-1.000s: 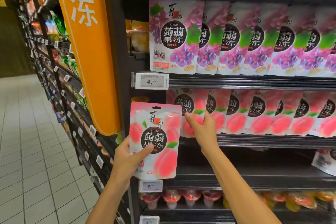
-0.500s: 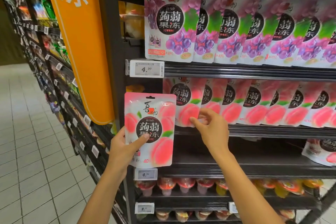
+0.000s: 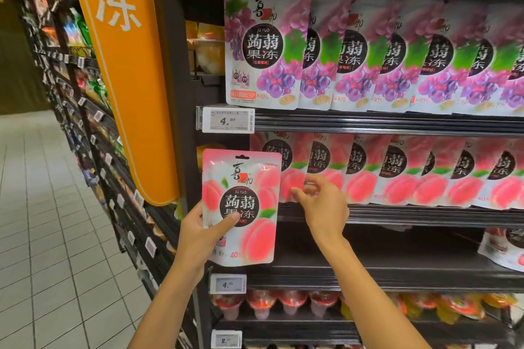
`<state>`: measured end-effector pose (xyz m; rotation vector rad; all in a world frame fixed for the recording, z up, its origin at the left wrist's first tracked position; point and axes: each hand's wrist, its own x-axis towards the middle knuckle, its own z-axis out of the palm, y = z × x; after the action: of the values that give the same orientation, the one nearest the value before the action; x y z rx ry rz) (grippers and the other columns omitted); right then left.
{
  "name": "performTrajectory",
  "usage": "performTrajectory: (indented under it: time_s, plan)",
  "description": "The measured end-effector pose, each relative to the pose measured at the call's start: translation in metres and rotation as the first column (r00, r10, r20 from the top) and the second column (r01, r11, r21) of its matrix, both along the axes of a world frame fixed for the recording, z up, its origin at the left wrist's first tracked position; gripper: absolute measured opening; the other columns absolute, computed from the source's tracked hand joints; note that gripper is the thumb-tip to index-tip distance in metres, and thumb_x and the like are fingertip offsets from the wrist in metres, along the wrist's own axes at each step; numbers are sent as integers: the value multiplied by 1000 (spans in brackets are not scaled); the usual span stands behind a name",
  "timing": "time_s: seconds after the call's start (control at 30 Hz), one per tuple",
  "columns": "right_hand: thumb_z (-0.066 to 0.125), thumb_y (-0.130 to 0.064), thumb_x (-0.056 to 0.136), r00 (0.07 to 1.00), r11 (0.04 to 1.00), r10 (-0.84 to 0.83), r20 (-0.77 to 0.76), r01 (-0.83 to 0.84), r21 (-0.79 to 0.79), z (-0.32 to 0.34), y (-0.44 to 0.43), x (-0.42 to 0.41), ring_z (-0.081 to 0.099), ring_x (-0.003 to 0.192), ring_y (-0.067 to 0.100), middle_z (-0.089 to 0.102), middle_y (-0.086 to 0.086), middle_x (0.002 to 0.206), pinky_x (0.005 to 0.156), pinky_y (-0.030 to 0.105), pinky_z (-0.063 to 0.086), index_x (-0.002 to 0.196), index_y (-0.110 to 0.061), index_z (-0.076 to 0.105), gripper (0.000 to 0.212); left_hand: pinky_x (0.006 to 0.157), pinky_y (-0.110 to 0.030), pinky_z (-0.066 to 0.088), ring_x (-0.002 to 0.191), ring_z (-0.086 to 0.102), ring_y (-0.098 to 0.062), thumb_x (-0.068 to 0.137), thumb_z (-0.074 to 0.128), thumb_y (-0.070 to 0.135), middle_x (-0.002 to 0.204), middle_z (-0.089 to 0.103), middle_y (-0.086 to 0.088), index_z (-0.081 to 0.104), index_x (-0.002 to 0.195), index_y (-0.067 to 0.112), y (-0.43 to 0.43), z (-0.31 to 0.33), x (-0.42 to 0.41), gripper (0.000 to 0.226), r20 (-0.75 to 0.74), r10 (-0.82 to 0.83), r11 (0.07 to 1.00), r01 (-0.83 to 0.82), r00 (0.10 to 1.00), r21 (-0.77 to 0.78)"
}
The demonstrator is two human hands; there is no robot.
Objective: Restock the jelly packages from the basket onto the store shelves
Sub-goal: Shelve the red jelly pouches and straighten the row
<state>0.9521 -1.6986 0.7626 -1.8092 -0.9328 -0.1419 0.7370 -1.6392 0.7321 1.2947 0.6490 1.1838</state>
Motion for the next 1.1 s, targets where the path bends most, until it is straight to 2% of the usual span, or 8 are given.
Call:
performTrajectory:
  time_s: [0.13, 0.27, 0.4, 0.53, 0.63, 0.83, 0.93, 1.1]
  plan:
    - [79, -36, 80, 999, 999, 37, -39, -36, 36, -4, -4, 4, 68, 77, 5, 66, -21, 72, 68, 30, 53, 105, -30, 69, 28, 63, -27, 59, 88, 75, -23, 58, 84, 30, 100, 77, -5, 67, 109, 19, -1, -1, 6, 55, -3, -8, 1000, 8, 1000, 11]
    - [78, -29, 83, 993, 992, 98, -69, -91, 86, -5, -10, 8, 68, 75, 4, 71, -15, 78, 72, 33, 56, 102, -26, 68, 22, 62, -26, 58, 88, 74, -24, 61, 83, 28, 100, 77, -5, 67, 109, 17, -1, 1, 10, 53, -20, -23, 1000, 23, 1000, 16]
    - [73, -26, 87, 972, 950, 220, -88, -193, 246, 2, -22, 1, 67, 70, -1, 69, -15, 73, 64, 15, 52, 87, -38, 63, 15, 60, -23, 57, 87, 74, -20, 58, 83, 36, 99, 77, -2, 66, 111, 20, -4, 4, 15, 58, -30, -7, 1000, 8, 1000, 12]
    - [69, -40, 89, 800, 837, 547, -247, -518, 177, 8, -32, -13, 69, 68, 16, 74, 0, 79, 55, 31, 58, 92, -28, 71, 12, 70, -34, 60, 91, 74, -20, 59, 83, 42, 102, 76, 0, 67, 110, 25, -5, 9, 24, 56, -58, -1, 1000, 1, 998, 8]
    - [73, -30, 88, 748, 795, 601, -282, -595, 118, 10, -33, -20, 63, 68, 38, 70, 24, 83, 59, 41, 56, 96, -20, 69, 14, 72, -36, 60, 90, 74, -18, 61, 83, 45, 100, 76, 3, 67, 109, 28, -8, 12, 33, 53, -72, 19, 1000, -19, 997, 9]
    - [76, -17, 85, 681, 800, 597, -424, -543, 254, 21, -27, -19, 69, 63, 10, 75, 2, 71, 55, 19, 51, 98, -21, 72, 14, 63, -14, 53, 90, 71, -6, 83, 73, 34, 101, 73, 10, 59, 114, 26, -7, 22, 38, 35, -60, 125, 989, -119, 990, 90]
    - [76, -16, 85, 718, 836, 548, -429, -480, 265, 28, -18, -19, 69, 63, 9, 75, 2, 70, 56, 20, 50, 95, -24, 72, 13, 77, -11, 51, 106, 60, 6, 87, 68, 34, 125, 56, 14, 47, 129, 28, -15, 26, 36, 47, -48, 218, 962, -207, 975, 178]
    - [76, -17, 85, 793, 874, 472, -386, -363, 322, 36, 3, -19, 67, 68, 8, 73, 0, 76, 68, 28, 53, 90, -31, 68, 16, 108, -34, 41, 135, 35, -2, 93, 59, 33, 148, 34, 19, 40, 143, 30, -27, 22, 36, 53, -208, 394, 842, -261, 895, 472]
